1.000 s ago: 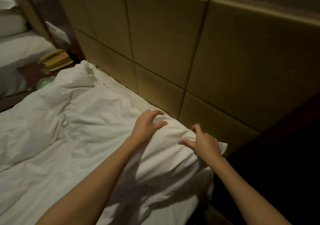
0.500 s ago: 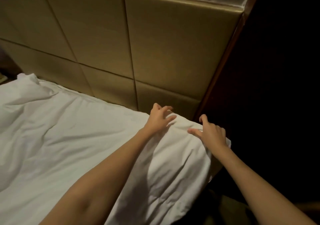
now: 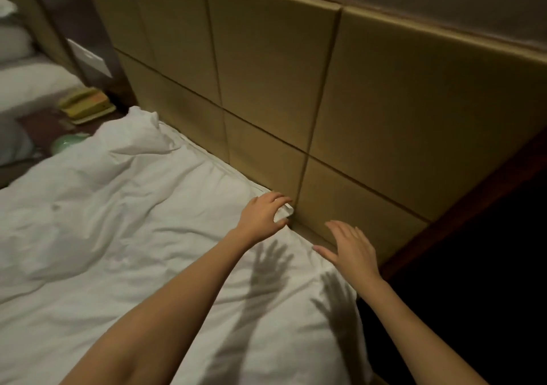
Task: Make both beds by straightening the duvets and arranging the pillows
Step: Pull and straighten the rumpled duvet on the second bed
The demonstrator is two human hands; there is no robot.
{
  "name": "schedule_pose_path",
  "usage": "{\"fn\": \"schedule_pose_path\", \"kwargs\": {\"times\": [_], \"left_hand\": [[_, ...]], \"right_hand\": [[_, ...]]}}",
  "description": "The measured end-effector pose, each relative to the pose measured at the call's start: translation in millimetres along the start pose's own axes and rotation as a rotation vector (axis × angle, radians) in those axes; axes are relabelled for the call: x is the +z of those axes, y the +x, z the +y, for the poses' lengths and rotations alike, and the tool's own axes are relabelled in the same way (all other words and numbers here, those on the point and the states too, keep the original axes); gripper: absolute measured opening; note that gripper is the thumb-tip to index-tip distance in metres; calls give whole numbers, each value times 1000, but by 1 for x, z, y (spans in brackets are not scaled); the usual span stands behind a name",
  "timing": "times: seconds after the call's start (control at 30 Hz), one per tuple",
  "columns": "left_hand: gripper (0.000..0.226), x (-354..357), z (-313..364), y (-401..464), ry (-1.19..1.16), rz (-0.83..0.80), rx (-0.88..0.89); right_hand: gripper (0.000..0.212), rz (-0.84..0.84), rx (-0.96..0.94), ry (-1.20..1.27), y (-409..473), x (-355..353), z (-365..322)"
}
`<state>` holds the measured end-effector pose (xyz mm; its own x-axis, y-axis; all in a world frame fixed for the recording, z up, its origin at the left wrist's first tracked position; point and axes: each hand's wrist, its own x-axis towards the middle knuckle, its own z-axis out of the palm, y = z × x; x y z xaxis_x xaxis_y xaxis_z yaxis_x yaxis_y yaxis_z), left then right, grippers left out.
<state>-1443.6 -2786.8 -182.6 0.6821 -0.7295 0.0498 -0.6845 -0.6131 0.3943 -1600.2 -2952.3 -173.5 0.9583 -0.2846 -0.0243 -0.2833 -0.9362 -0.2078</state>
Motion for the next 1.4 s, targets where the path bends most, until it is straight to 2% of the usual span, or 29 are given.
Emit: {"fn": "schedule_pose_path", "kwargs": {"times": [0.1, 0.2, 0.23, 0.33, 0.37, 0.47, 0.53, 0.67, 0.83, 0.93, 1.03, 1.13, 1.2, 1.27, 1.33, 1.4], "left_hand": [[52, -15, -43, 16, 38, 2, -76], [51, -28, -89, 40, 71, 15, -163], [50, -31, -105, 48, 79, 17, -192], [46, -42, -154, 64, 118, 24, -256], [45, -46, -172, 68, 144, 22, -277], [45, -59, -229, 78, 221, 11, -329], [43, -70, -267, 83, 269, -4, -350], [40, -88, -332, 101, 376, -34, -358], [46, -106, -388, 130, 621, -145, -255], [53, -101, -421, 135, 752, -191, -243], [70, -83, -439, 136, 651, -61, -178], [54, -61, -439, 144, 337, 154, -257], [43, -60, -428, 161, 123, 326, -293], [38, -75, -408, 188, 1, 448, -235], [35, -87, -390, 214, -13, 513, -161], [34, -80, -381, 229, -22, 574, -146]], "right_hand": [[75, -66, -85, 23, 52, 12, -23], [73, -144, -133, 23, 114, 30, -45], [79, -177, -151, 17, 134, 37, -53], [123, -256, -200, 1, 189, 59, -79], [121, -282, -206, 14, 206, 67, -89], [86, -333, -256, 102, 251, 90, -126], [77, -337, -281, 149, 276, 105, -153], [79, -306, -281, 221, 326, 139, -204], [85, -309, -217, 313, 371, 169, -260], [83, -276, -196, 229, 377, 184, -272], [77, -213, -250, 86, 374, 193, -271], [70, -209, -294, 87, 378, 191, -262], [66, -8, -342, 94, 387, 184, -252], [55, 222, -397, 114, 397, 177, -234], [48, 338, -424, 105, 401, 170, -216], [41, 371, -432, 34, 403, 168, -206]]}}
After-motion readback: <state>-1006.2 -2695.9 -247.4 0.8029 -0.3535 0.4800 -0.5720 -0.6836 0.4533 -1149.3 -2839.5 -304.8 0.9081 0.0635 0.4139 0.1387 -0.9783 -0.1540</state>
